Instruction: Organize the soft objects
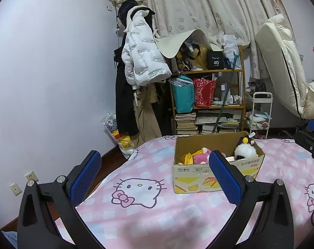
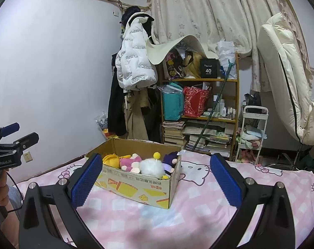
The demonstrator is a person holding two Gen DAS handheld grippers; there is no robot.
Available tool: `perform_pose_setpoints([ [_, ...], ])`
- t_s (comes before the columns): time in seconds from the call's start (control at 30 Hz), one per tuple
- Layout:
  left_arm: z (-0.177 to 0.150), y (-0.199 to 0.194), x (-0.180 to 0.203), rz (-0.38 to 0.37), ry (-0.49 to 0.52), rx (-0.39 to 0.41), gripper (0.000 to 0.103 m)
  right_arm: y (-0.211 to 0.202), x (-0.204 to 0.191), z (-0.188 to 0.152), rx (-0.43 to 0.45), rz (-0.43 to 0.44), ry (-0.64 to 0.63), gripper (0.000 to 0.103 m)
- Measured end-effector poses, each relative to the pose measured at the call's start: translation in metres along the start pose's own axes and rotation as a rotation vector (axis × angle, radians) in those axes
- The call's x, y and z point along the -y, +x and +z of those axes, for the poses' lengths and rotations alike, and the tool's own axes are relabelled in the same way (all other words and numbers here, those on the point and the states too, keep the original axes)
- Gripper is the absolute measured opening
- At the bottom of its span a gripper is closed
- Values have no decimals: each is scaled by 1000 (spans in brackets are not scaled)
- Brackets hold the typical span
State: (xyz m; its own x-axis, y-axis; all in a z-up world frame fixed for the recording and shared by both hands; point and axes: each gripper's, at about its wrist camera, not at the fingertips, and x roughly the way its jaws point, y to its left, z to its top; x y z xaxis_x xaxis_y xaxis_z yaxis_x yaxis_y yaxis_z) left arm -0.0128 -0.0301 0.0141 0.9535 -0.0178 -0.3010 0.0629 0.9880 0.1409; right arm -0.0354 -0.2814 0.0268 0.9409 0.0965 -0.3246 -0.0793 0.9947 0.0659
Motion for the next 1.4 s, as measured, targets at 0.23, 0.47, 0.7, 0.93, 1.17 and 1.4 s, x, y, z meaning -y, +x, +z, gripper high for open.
perform_pose_setpoints([
  [0.23, -1, 3, 2, 1, 11, -11, 102, 1, 1, 0, 1, 5, 8, 103],
  [0.47, -2, 7, 4, -13, 13, -22, 102, 2, 4, -5, -13, 8, 15, 103],
  [0.7, -3, 8, 4, -21, 6, -27, 102, 4, 5, -5, -16, 6, 10, 103],
  [0.93, -3, 9, 4, -22, 0, -24, 102, 6, 6, -6, -32, 8, 5, 103],
  [1.17, -5, 11, 2, -33, 8, -30, 102, 6, 6, -7, -28, 1, 6, 103],
  [1.4, -5, 10, 4, -24, 11, -23, 102, 7, 5, -9, -33, -6, 9, 103],
])
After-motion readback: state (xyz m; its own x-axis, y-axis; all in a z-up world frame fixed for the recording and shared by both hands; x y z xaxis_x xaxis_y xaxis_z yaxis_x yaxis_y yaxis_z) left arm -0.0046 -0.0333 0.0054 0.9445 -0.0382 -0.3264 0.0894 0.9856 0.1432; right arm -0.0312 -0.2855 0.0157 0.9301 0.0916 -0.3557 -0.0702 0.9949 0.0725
